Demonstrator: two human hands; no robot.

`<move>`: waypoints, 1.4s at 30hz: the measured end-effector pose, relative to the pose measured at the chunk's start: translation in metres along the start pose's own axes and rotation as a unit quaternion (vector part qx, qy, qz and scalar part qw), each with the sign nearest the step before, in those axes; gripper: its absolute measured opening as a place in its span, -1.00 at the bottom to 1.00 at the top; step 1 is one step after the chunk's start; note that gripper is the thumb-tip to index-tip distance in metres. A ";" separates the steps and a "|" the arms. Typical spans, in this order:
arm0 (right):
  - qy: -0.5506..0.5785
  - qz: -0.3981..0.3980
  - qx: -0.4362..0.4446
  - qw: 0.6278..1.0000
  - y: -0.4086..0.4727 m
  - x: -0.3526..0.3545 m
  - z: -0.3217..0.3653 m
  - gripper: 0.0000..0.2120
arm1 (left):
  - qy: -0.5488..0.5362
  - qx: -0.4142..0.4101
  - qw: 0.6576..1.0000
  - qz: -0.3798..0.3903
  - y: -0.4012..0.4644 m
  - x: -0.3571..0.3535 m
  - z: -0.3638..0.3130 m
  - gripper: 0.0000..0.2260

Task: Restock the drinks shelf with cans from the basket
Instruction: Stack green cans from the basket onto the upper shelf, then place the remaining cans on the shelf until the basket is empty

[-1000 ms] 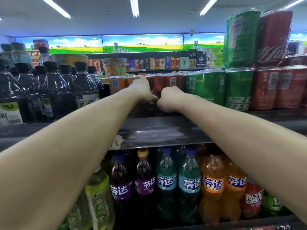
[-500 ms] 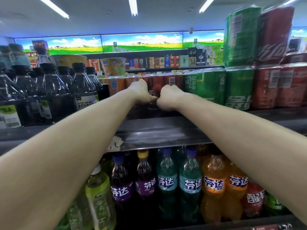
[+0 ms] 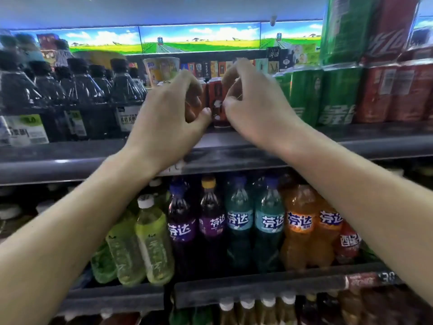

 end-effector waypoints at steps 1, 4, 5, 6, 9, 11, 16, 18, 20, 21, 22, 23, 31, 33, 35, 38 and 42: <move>0.023 -0.016 0.008 1.000 -0.016 0.001 0.002 -0.81 | -0.009 -0.021 0.999 -0.031 -0.022 0.008 -0.008 -0.84; 0.068 -0.052 0.024 0.996 -0.067 -0.006 -0.004 -0.83 | -0.030 -0.049 0.997 -0.053 -0.086 0.003 -0.021 -0.90; 0.075 -0.063 0.030 0.995 -0.085 -0.011 -0.007 -0.82 | -0.040 -0.049 0.997 -0.037 -0.106 -0.007 -0.022 -0.90; 0.076 -0.074 0.038 0.994 -0.104 -0.017 -0.012 -0.81 | -0.050 -0.046 0.998 -0.012 -0.126 -0.020 -0.021 -0.90; 0.061 -0.082 0.038 0.994 -0.165 -0.042 -0.034 -0.81 | -0.081 -0.017 0.992 0.090 -0.184 -0.073 -0.013 -0.91; 0.056 -0.054 0.001 0.997 -0.207 -0.067 -0.060 -0.81 | -0.096 0.004 0.982 0.164 -0.226 -0.112 -0.007 -0.90; 0.053 0.047 -0.162 0.984 -0.324 -0.128 -0.150 -0.79 | -0.100 0.077 0.934 0.335 -0.352 -0.210 0.000 -0.81; 0.045 0.084 -0.225 0.970 -0.376 -0.147 -0.185 -0.80 | -0.104 0.115 0.906 0.393 -0.407 -0.242 -0.001 -0.75; 0.041 0.123 -0.291 0.948 -0.430 -0.163 -0.218 -0.82 | -0.109 0.169 0.876 0.439 -0.462 -0.264 -0.001 -0.78; 0.039 0.142 -0.321 0.935 -0.458 -0.170 -0.233 -0.83 | -0.106 0.199 0.860 0.457 -0.488 -0.272 -0.001 -0.82; 0.038 0.163 -0.349 0.922 -0.485 -0.179 -0.246 -0.82 | -0.101 0.232 0.843 0.476 -0.514 -0.277 -0.001 -0.84; 0.041 0.191 -0.375 0.906 -0.512 -0.188 -0.256 -0.81 | -0.100 0.267 0.822 0.494 -0.540 -0.282 -0.002 -0.86; 0.067 0.383 -0.515 0.764 -0.685 -0.258 -0.284 -0.80 | -0.045 0.491 0.684 0.538 -0.709 -0.256 0.004 -0.90; 0.063 0.417 -0.532 0.734 -0.714 -0.265 -0.281 -0.82 | -0.037 0.527 0.659 0.535 -0.741 -0.245 0.005 -0.91; 0.058 0.438 -0.548 0.711 -0.732 -0.269 -0.274 -0.83 | -0.045 0.552 0.632 0.542 -0.763 -0.242 0.003 -0.89; 0.059 0.440 -0.570 0.692 -0.749 -0.273 -0.266 -0.82 | -0.070 0.577 0.606 0.543 -0.777 -0.248 0.003 -0.97; 0.057 0.445 -0.593 0.669 -0.767 -0.294 -0.258 -0.81 | -0.082 0.583 0.598 0.545 -0.792 -0.252 0.018 -0.79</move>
Point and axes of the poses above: each hand's wrist, its own y-axis towards the middle knuckle, its own x-axis out of the back of the hand, z = x × y, the point moved 9 cm from there along y, towards the middle knuckle, and after that the axes turned 3 degrees about y, right-handed, at the moved point
